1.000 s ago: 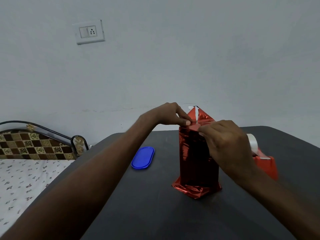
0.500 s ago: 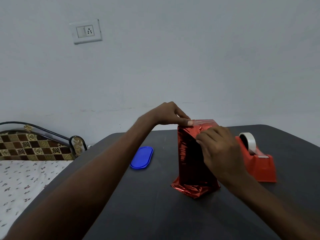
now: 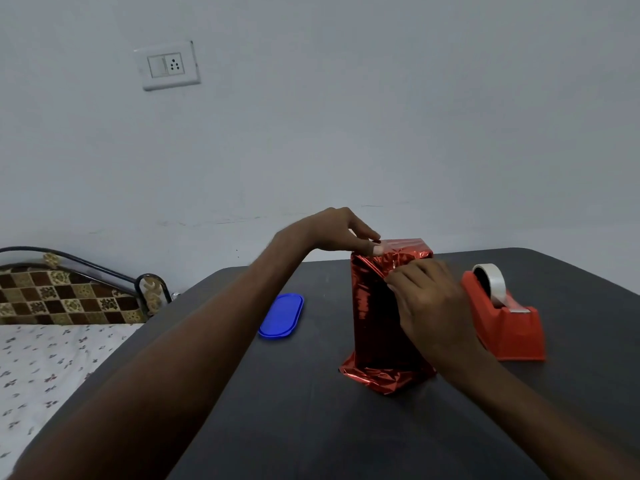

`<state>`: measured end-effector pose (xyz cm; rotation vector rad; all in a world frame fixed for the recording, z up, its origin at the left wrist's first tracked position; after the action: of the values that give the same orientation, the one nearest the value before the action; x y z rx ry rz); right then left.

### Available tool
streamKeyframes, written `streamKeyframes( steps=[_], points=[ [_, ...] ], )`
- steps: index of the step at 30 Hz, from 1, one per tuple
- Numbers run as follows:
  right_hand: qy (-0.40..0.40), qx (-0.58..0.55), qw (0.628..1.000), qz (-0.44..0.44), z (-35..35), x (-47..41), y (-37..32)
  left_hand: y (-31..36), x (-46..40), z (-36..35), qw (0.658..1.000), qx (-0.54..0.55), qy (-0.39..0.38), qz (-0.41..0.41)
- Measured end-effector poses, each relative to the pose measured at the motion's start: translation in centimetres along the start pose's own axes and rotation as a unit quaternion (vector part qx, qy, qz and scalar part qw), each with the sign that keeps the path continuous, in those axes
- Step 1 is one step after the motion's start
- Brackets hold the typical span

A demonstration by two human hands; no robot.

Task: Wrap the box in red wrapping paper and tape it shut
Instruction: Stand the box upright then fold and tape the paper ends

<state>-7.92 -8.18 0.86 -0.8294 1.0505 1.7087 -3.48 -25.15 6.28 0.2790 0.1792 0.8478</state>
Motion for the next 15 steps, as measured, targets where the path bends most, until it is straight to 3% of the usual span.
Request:
streamKeyframes(
  steps=[6, 11, 15],
  points=[
    [-0.008, 0.003, 1.000, 0.006, 0.1, 0.1, -0.4, 0.1, 0.0, -0.2, 0.999, -0.015, -0.030, 0.011],
    [0.045, -0.022, 0.999, 0.003, 2.3, 0.6, -0.8, 0.3, 0.3, -0.5, 0.998, 0.017, -0.051, 0.019],
    [0.087, -0.030, 0.994, -0.056, 4.4, 0.7, 1.5, 0.5, 0.7, -0.6, 0.997, 0.044, -0.058, 0.028]
  ],
)
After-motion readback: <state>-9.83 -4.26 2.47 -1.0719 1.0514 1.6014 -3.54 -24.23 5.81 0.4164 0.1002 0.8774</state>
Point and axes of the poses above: each hand's wrist, its own x-axis away from the middle knuckle, its own z-axis out of the back of the hand, y = z × x, the point moved 10 cm from there along -x, towards the middle knuckle, and after that the axes turned 14 degrees about z, right-handed, at the moved point
